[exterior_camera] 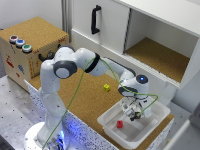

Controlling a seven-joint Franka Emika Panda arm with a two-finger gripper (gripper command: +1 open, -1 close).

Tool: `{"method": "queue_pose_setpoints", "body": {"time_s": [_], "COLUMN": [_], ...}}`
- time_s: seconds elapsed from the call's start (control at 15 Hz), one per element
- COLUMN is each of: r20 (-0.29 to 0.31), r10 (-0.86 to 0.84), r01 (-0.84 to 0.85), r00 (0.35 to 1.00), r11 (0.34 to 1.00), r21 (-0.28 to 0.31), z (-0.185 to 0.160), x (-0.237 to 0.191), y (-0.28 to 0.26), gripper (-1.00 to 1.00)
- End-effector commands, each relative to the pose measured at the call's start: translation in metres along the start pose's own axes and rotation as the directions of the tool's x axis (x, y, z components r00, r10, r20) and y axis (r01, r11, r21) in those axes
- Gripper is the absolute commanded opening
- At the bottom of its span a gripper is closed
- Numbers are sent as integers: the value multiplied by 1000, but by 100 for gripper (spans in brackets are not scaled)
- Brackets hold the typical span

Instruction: Put the grasped purple block inside the right cabinet

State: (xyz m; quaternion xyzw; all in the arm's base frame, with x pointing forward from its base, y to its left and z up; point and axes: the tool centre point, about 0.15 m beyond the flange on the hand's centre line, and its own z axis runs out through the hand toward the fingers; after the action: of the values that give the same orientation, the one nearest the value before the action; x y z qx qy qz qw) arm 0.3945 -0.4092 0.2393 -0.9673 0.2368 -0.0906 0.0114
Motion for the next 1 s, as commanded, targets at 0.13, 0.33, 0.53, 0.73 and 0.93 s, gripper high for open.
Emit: {"method": "queue_pose_setpoints", "body": {"time_s": [0.13,0.33,0.53,0.73,0.93], "r20": [13,-16,6,34,44], "r10": [22,-34,-60,-44,-42], "r01": [-22,33,60,47,46], "r00": [1000,999,998,998,998], "r11": [1000,998,995,996,995], "r21": [-9,-46,-74,-81,-87], "z": [23,21,24,31,30], "x": [-5,3,-1,-10,-17], "y": [-14,-23,-26,-18,-14], "gripper": [100,100,-100,-100,-100]}}
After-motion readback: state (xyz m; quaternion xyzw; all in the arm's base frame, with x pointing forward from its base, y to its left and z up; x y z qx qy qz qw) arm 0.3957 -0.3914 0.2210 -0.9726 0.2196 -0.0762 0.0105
